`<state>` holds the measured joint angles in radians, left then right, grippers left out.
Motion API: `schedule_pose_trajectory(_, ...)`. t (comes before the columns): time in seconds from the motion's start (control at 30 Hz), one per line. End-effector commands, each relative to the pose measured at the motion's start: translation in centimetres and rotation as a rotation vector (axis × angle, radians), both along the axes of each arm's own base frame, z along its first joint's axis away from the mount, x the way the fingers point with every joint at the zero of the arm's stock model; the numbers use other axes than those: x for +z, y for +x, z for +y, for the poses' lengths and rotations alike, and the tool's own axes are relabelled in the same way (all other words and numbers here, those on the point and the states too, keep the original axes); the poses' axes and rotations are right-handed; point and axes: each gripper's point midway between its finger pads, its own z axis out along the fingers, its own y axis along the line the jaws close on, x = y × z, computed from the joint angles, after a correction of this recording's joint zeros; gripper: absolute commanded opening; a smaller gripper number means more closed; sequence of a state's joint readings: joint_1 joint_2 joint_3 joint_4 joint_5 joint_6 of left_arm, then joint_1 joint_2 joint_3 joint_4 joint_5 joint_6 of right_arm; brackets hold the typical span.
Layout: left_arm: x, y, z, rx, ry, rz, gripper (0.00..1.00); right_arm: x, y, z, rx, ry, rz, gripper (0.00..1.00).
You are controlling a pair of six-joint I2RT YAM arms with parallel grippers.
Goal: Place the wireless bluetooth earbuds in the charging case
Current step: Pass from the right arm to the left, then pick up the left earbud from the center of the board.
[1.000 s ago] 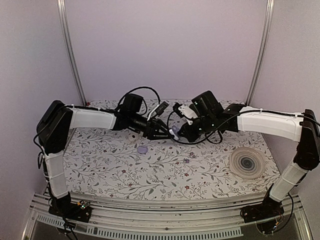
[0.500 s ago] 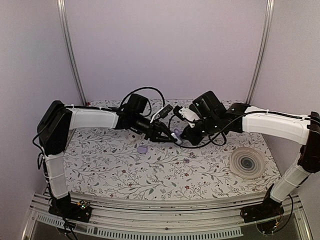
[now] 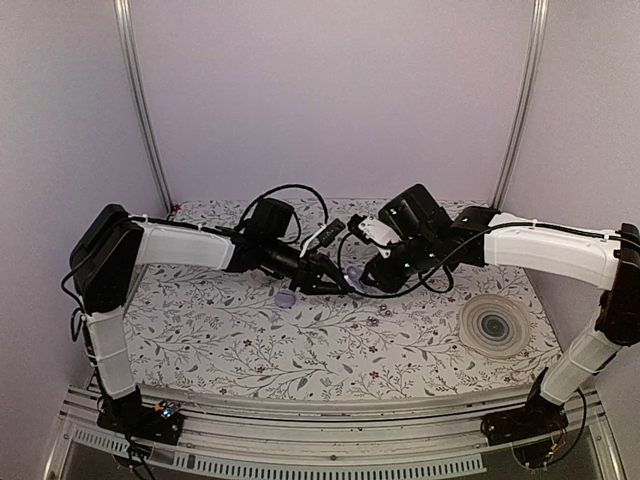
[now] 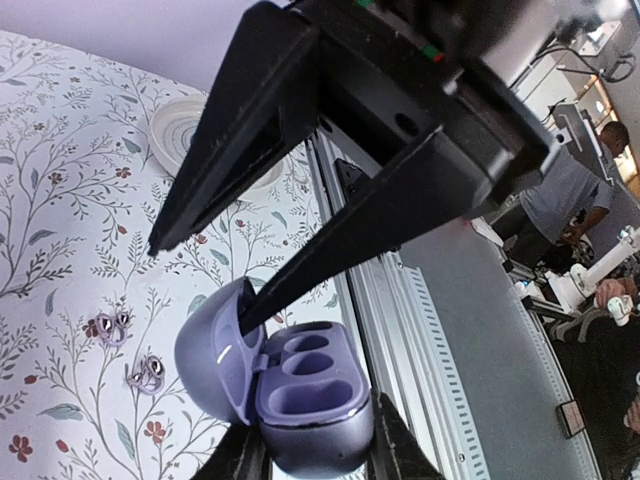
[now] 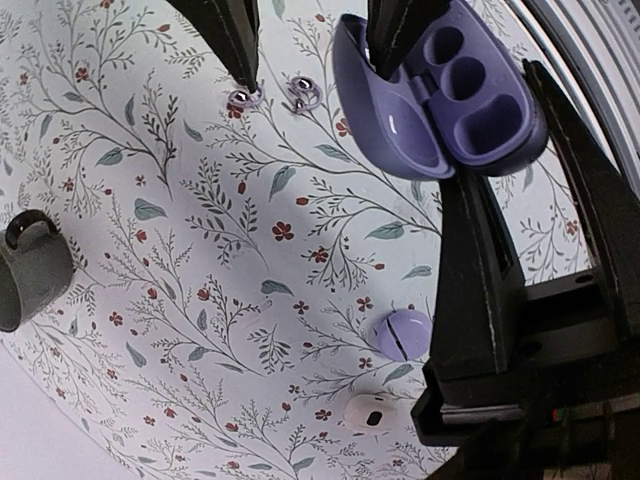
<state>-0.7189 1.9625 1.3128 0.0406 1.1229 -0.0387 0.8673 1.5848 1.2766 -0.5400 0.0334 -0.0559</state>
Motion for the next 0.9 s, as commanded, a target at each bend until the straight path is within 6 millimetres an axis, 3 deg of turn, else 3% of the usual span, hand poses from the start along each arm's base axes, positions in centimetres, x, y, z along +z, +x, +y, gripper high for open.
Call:
schedule_pose_trajectory(0.0, 2.7, -1.6, -0.3, 0.033, -0.114, -0.088, 0.00, 1.8, 1.5, -0.4, -0.058, 0.076, -0.011, 0.44)
schedule_pose_trajectory(0.1, 3.0, -1.0, 0.3, 0.128, -0.165, -0.173, 0.00, 2.9, 1.4, -1.3, -0.100, 0.147, 0.018, 0.55)
schedule_pose_trajectory(0.2, 2.8, -0.3, 1.3, 0.239, -0.203, -0.260, 0.00, 3.4, 0.8, -2.3, -0.135, 0.211, 0.065, 0.58)
schedule_pose_trajectory(0.3, 2.5, 0.8, 2.5, 0.366, -0.235, -0.351, 0.00, 2.3, -0.3, -3.6, -0.179, 0.245, 0.138, 0.59)
schedule_pose_trajectory(0.47, 3.0, 2.0, 4.7, 0.539, -0.276, -0.494, 0.00, -2.6, -1.7, -5.3, -0.294, 0.214, 0.296, 0.55)
schedule_pose_trajectory(0.6, 4.2, 2.1, 6.4, 0.648, -0.312, -0.597, 0.00, -6.9, -3.1, -5.3, -0.348, 0.193, 0.435, 0.47)
schedule_pose_trajectory(0.87, 4.1, 1.4, 8.6, 0.738, -0.342, -0.686, 0.00, -10.6, -2.0, -4.4, -0.376, 0.176, 0.466, 0.42)
